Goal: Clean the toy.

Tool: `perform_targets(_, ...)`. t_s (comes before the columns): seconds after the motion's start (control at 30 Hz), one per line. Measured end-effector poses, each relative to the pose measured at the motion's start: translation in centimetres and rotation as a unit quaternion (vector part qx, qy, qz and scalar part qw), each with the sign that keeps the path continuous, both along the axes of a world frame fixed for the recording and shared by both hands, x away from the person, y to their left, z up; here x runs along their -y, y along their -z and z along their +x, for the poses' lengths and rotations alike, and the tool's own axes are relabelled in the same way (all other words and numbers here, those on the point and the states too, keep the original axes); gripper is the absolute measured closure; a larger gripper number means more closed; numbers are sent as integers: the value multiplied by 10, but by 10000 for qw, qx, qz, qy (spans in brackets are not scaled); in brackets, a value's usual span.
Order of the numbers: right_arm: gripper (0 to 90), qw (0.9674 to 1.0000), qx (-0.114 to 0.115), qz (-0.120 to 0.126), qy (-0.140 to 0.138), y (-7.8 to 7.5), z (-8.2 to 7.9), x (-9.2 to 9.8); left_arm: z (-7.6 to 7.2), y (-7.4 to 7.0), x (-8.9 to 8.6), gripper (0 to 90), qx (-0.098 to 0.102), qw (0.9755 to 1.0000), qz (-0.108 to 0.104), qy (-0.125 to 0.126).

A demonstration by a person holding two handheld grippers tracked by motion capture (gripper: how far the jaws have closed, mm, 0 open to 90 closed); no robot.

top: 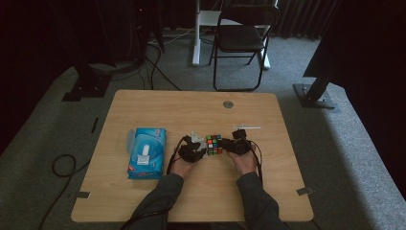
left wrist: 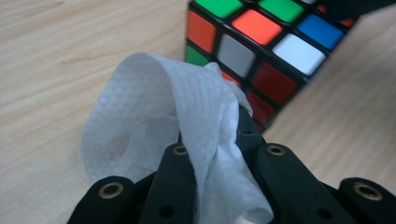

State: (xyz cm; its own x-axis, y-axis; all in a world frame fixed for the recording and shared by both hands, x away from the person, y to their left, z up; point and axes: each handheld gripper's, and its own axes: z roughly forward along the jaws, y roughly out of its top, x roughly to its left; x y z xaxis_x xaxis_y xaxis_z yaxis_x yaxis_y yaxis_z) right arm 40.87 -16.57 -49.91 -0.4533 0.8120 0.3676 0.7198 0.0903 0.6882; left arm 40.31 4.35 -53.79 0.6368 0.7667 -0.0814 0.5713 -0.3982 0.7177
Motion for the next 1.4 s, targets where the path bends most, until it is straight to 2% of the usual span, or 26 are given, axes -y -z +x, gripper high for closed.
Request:
perform_targets(0.23,674,10000,-16,15,-32,0,0,1,19,-1,0,825,-119,9994,-128,-285)
perform_targets(0.33,675,10000,-25,23,-26,0,0,1,21,0,0,826,-158,9990,-200,-355)
perform_targets(0.47,675,10000,-21,29,-30,0,1,1,14,-1,-2,828,-186,9994,-221,-196)
perform_targets(0.77,677,10000,-9,37,-14,1,1,0,-16,0,-4,829,-185,9993,-243,230)
perform_targets(1.03,684,10000,-17,43,-18,0,0,-2,-26,-1,-5,820,-128,9983,-276,504)
perform_targets(1.1,683,10000,-37,17,-82,0,-2,-3,-28,-4,-10,819,-108,9976,-409,541)
perform_targets(1.17,680,9999,-53,-1,-151,-1,-3,-4,-31,-10,-18,816,21,9975,-557,446)
perform_targets(1.23,676,9997,-71,7,-227,0,-5,-6,-30,-15,-25,814,99,9977,-606,275)
perform_targets(1.3,675,9997,-69,25,-247,0,-6,-7,-29,-17,-27,814,135,9977,-627,225)
perform_targets(1.33,675,9996,-63,25,-281,0,-7,-9,-27,-22,-32,814,169,9977,-652,84)
perform_targets(1.37,675,9995,-76,33,-298,0,-7,-10,-27,-22,-32,813,169,9977,-652,84)
perform_targets(1.4,675,9995,-61,18,-325,0,-8,-12,-27,-26,-38,813,225,9972,-704,-66)
